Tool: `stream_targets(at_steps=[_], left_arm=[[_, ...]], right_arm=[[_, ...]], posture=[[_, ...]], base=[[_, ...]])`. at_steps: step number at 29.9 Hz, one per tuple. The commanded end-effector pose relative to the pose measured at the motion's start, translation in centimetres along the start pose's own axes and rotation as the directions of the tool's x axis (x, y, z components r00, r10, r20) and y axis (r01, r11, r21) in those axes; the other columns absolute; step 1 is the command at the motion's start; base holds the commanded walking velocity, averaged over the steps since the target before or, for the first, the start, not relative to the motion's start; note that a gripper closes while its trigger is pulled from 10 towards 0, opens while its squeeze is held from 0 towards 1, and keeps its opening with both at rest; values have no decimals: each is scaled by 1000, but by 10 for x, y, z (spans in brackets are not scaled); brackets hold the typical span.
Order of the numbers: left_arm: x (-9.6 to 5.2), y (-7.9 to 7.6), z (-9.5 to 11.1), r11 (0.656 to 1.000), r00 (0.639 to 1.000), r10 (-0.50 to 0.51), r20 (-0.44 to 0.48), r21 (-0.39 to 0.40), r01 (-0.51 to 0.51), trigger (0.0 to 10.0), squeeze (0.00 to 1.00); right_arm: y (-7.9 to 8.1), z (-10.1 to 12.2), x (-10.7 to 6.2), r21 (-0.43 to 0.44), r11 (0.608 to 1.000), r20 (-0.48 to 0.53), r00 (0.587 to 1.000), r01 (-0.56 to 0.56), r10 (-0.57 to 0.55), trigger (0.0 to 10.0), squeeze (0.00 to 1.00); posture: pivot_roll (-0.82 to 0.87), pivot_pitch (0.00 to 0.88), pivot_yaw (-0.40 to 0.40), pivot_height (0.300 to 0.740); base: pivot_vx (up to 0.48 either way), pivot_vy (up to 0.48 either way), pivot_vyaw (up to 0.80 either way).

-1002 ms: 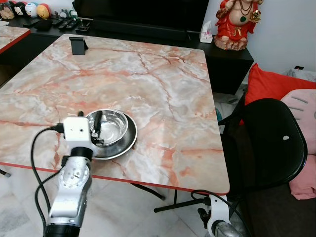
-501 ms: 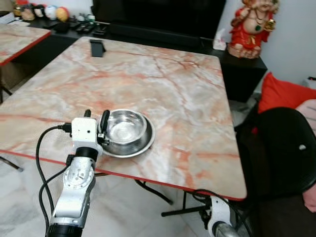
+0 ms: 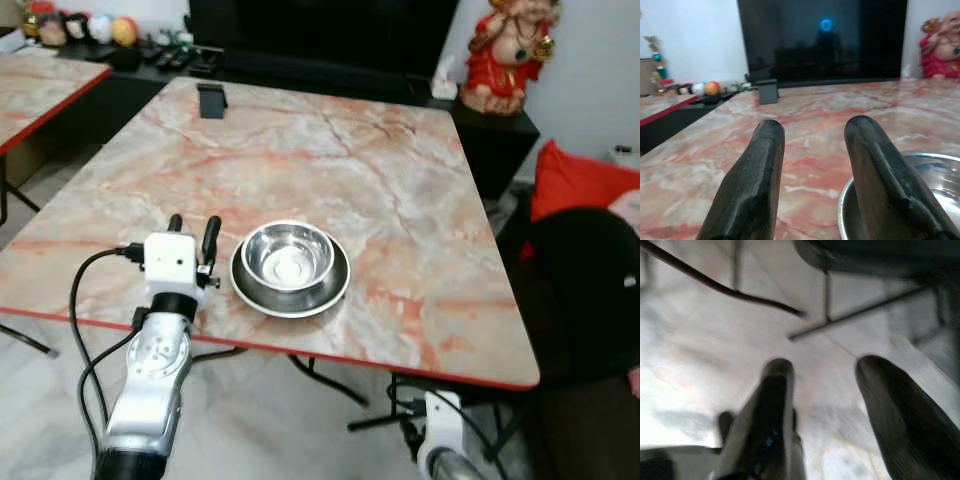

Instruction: Setting the table

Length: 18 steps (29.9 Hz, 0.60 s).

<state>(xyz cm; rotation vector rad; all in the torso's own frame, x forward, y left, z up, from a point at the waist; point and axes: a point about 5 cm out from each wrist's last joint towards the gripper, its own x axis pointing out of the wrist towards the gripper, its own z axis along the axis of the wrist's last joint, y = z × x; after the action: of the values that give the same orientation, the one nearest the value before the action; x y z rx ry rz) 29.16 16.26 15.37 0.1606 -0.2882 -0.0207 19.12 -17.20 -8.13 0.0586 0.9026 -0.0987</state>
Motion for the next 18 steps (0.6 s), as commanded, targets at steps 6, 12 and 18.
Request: stream_targets(at_steps=[6,12,18], left_arm=[[3,7,4,999,1000,14,14,34,-15,10000,0],[2,8,3,999,1000,20,11,37,-20,10000,0],[3,7,3,999,1000,24,11,34,-24,10000,0]], right_arm=[[2,6,1,3,1000,19,1000,-3,3,10000,0],[3,7,1,6,1000,24,1000,-3,3,10000,0],[3,8,1,4,1000,25,1000,-5,4,10000,0]], posture=[[65,0,-94,740],[58,0,-93,740],[53,0,-94,740]], base=[[0,332,0],[0,333,0],[0,329,0]])
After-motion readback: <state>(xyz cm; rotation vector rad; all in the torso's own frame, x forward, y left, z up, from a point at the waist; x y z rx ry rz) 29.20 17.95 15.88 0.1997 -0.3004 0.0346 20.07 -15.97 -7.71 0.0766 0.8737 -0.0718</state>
